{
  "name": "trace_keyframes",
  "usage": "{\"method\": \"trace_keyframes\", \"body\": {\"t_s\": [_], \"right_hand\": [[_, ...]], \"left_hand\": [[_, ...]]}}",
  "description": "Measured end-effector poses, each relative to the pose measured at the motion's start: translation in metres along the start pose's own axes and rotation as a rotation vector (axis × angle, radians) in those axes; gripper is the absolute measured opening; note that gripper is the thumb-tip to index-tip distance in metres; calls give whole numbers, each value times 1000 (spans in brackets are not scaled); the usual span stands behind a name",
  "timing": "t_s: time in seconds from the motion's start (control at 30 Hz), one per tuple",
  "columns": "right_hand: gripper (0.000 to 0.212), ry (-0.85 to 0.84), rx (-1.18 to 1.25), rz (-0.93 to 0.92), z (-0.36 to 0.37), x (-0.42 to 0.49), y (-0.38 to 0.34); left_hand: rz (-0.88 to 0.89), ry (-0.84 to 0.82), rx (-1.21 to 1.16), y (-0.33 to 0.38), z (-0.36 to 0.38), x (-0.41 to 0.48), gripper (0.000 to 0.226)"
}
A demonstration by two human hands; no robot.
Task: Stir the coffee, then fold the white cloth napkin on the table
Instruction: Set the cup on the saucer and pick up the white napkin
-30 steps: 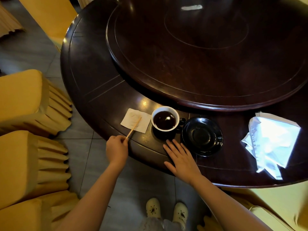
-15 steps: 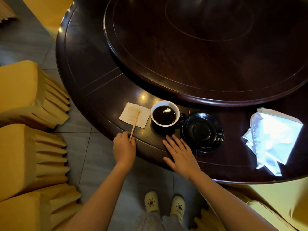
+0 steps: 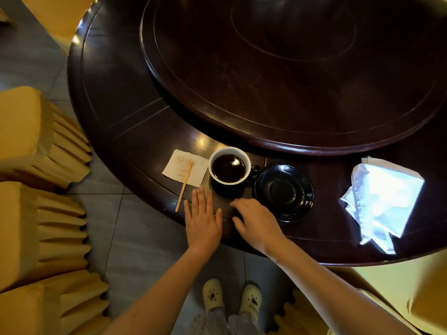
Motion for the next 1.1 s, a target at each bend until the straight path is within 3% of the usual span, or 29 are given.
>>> {"method": "trace_keyframes", "body": {"t_s": [0.1, 0.17, 0.3, 0.43, 0.6, 0.77, 0.83, 0.97, 1.1], "right_hand": [[28, 261, 77, 3, -52, 6, 2], [31, 331, 84, 81, -78, 18, 19], [45, 9, 11, 274, -73, 54, 61], [30, -209, 172, 350, -59, 69, 80], [34, -288, -112, 188, -57, 85, 63], [17, -408, 186, 354, -44, 90, 73], [12, -453, 176, 347, -44, 89, 73], [32, -469, 102, 218, -46, 84, 61], [31, -420, 105, 177, -45, 81, 67]], "left_hand": [[8, 5, -3, 2, -1, 1, 58], [4, 2, -8, 2, -1, 1, 58], [-2, -10, -24, 0, 0, 0, 67], [-2, -6, -24, 1, 1, 0, 69], [-10, 4, 0, 2, 3, 0, 66], [-21, 21, 1, 1, 2, 0, 65], [-25, 23, 0, 1, 2, -1, 65], [-25, 30, -1, 1, 1, -1, 63], [-24, 30, -7, 0, 3, -1, 64]]}}
Point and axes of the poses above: each hand's wrist, its own x-axis towards the middle knuckle, its own z-axis out of the palm, y = z × x, the point moved 10 cm from there along x, towards the middle knuckle, and after that the axes turned 11 degrees about x, right-handed, at the moved point
